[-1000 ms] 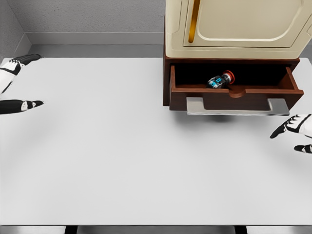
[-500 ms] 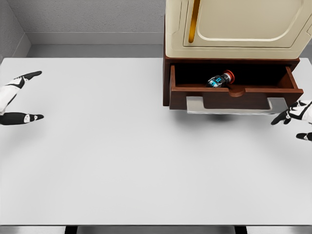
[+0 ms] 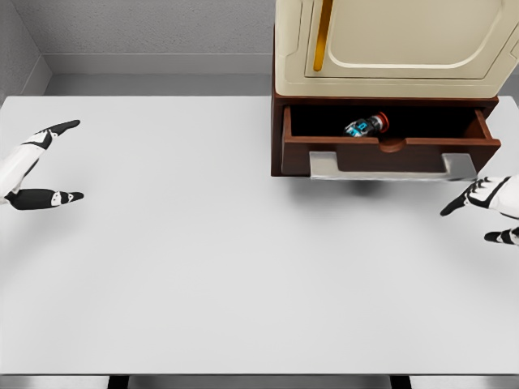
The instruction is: Put the switch into the drawer with left arm, and close the drawer with right arm
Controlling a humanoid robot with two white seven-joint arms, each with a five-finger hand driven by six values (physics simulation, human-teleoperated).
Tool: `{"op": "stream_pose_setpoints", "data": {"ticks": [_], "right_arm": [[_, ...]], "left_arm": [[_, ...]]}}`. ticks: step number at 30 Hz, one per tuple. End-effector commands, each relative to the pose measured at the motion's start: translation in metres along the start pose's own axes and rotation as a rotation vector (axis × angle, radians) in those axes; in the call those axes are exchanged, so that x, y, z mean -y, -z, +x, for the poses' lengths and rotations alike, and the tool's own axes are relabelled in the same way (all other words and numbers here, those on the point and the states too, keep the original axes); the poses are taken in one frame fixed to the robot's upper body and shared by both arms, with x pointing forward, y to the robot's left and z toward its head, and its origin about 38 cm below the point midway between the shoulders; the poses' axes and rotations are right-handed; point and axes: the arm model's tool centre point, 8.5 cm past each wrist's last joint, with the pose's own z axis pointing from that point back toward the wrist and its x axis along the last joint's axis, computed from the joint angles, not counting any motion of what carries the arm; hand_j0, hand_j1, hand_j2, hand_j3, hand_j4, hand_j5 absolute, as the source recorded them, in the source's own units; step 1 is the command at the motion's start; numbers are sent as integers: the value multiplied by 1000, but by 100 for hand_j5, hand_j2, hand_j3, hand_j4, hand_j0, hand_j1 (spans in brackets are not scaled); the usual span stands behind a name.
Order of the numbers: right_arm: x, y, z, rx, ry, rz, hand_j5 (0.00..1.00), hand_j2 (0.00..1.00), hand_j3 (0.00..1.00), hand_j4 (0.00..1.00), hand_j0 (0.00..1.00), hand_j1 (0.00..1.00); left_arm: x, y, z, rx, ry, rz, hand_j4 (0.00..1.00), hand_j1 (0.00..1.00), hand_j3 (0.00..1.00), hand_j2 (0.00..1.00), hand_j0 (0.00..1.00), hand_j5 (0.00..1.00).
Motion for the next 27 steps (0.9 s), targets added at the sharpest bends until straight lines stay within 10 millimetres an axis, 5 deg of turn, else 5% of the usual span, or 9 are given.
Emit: {"op": "stream_pose_setpoints", "data": {"ticks": [1, 12, 27], "right_arm": [[1, 2, 2, 21, 21, -24, 75, 75, 75, 75, 75, 75], [16, 4, 5, 33, -16, -50, 75, 75, 75, 75, 75, 75], [13, 20, -1, 48, -5, -36, 77, 77, 77, 77, 77, 77]], "left_arm": [[0, 0, 0, 1, -7, 4, 100, 100, 100, 100, 100, 100], [0, 0, 0, 2, -8, 4, 100, 100, 100, 100, 100, 100], [1, 0, 0, 1, -9, 3, 100, 100, 100, 100, 100, 100]]}}
